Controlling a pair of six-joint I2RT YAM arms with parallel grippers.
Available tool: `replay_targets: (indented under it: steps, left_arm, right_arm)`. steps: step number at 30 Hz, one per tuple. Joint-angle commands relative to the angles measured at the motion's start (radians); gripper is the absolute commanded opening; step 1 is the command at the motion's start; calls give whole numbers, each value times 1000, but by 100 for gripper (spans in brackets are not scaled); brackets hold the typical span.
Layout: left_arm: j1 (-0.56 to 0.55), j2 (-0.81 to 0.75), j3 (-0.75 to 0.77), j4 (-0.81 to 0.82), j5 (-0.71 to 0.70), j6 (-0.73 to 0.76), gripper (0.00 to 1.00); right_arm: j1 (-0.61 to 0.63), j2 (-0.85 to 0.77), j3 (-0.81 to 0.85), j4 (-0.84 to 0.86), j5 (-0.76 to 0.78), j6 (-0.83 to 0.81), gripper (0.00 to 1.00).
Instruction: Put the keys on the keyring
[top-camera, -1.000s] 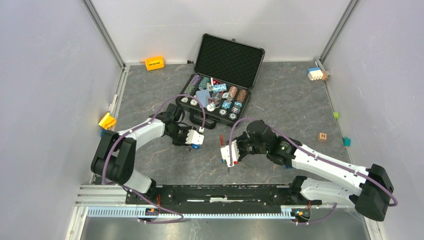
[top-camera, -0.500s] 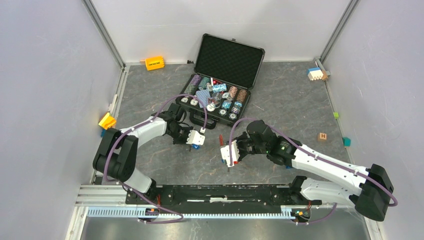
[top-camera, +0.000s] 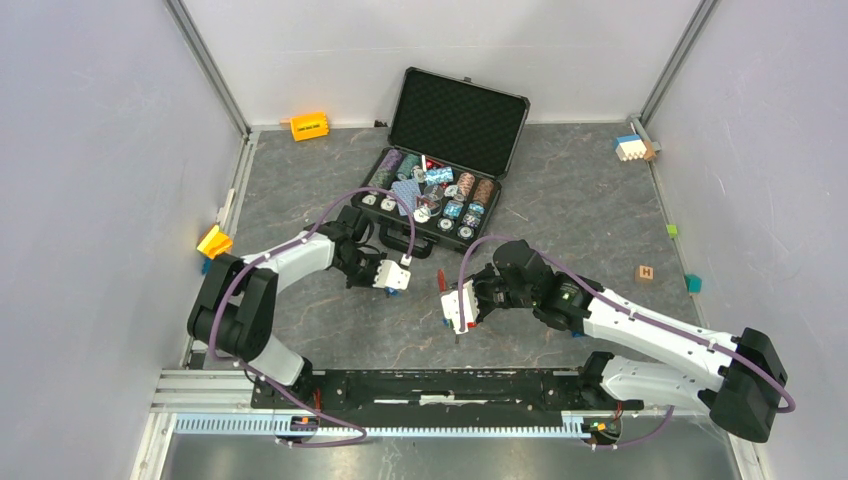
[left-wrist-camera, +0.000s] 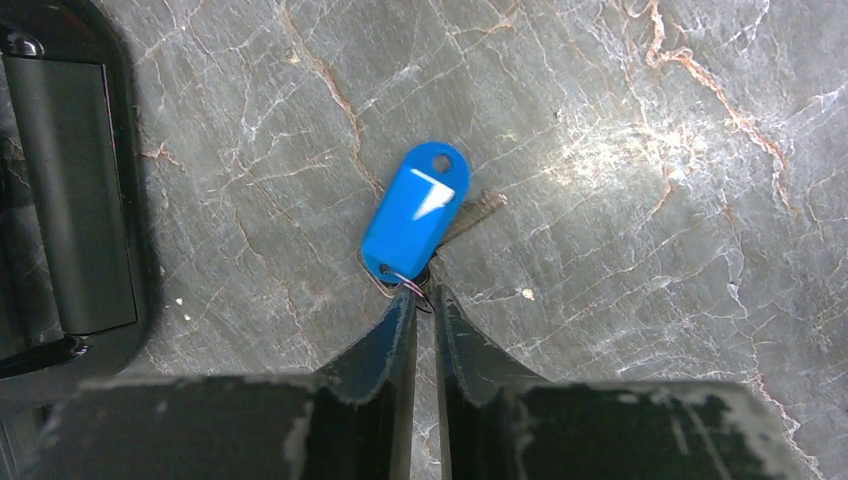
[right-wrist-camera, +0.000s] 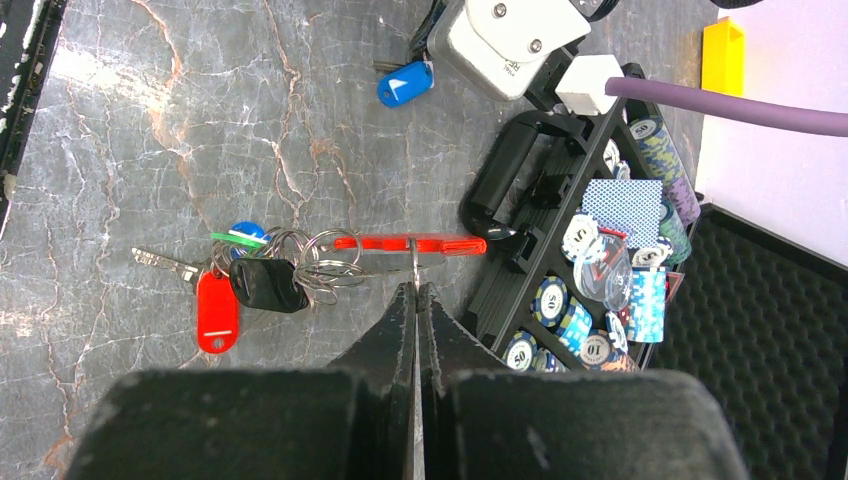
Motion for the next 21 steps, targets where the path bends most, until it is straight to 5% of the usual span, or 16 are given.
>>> replay_targets:
  steps: [1,21]
  left_arm:
    - [-6,20,28,-9,21,11,16]
    - [-5,51,97,0,2,-68,22]
  right_arm:
    - [-3,10,35,13,-18,-1,0]
    - [-3,20,35,11,-23,-1,0]
